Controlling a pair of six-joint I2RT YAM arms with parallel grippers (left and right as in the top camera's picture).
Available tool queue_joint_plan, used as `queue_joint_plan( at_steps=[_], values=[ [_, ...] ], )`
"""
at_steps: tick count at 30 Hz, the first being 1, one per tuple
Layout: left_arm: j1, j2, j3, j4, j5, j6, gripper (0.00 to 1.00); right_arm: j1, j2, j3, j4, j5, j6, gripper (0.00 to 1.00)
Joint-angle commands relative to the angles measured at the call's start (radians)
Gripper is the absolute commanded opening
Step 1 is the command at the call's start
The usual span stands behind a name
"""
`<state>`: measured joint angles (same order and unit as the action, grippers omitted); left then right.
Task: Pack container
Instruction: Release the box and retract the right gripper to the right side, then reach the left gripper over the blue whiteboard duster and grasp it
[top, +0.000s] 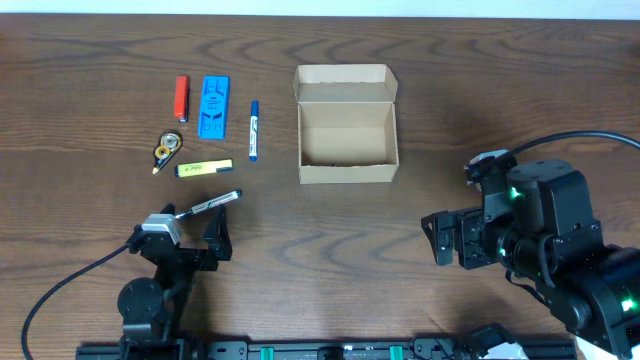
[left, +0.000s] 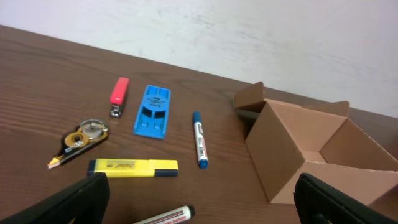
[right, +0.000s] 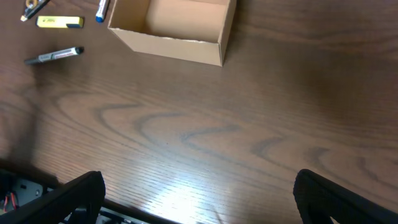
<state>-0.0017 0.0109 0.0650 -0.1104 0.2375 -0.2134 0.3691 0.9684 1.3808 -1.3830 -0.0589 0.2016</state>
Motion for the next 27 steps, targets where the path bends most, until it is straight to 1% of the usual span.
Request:
queue_joint_plan(
  at_steps=[1,3,5,7,11,14,18,24,27],
  values=[
    [0.002,-0.005,-0.031,0.001,0.086,-0.050,0.95,0.010,0.001,-0.006,-0.001,0.009,0.011,0.99],
    [0.001,-0.003,-0.029,0.041,0.192,-0.098,0.95,0.010,0.000,-0.006,-0.001,0.009,0.010,0.99],
    [0.001,0.005,-0.013,0.032,0.256,-0.108,0.96,0.010,0.000,-0.006,-0.001,0.009,0.011,0.99],
    [0.002,0.031,0.034,-0.014,0.238,-0.096,0.96,0.010,0.001,-0.006,-0.001,0.010,0.011,0.99],
    [0.002,0.147,0.208,-0.082,0.146,0.008,0.96,0.010,0.004,-0.006,-0.001,0.010,0.011,0.99],
    [0.002,0.312,0.382,-0.146,0.070,0.093,0.95,0.010,0.004,-0.006,-0.001,0.010,0.011,0.99],
    [0.002,0.587,0.627,-0.284,-0.027,0.158,0.95,0.010,0.005,-0.006,-0.001,0.010,0.011,0.99],
    [0.002,1.020,0.991,-0.472,-0.077,0.262,0.95,0.010,0.005,-0.006,-0.001,0.010,0.010,0.99],
    [0.002,1.186,1.111,-0.476,-0.077,0.270,0.95,0.010,0.006,-0.006,-0.001,0.010,0.010,0.99]
  ],
)
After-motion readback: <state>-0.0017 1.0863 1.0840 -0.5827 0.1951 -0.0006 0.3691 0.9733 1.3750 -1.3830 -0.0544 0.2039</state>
